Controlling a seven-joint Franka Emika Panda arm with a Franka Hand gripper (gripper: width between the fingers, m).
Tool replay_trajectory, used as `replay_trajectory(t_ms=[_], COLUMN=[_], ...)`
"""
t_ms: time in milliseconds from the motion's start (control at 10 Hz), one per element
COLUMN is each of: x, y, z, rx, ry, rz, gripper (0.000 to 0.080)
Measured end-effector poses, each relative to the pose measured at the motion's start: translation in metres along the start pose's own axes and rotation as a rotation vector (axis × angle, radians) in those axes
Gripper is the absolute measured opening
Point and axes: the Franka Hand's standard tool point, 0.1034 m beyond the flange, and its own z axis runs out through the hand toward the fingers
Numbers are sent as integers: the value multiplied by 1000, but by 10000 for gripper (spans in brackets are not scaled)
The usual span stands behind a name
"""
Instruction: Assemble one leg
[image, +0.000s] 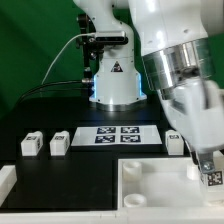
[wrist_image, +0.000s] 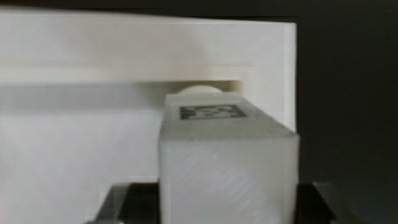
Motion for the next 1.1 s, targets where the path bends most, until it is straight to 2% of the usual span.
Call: replay_trajectory(t_ms=[100, 400, 500, 600, 700, 900, 1100], x=[-7, -8, -8, -8, -4, -2, 0], y=[0, 1, 1, 1, 1, 7, 5], z=[1, 1, 1, 1, 4, 8, 8], rx=[-3, -5, -5, -5, -7, -89, -82], ry=[-8, -8, -8, -8, -5, -24, -26], rz=[103, 98, 79, 3, -204, -618, -829], gripper=[299, 310, 512, 606, 637, 647, 649])
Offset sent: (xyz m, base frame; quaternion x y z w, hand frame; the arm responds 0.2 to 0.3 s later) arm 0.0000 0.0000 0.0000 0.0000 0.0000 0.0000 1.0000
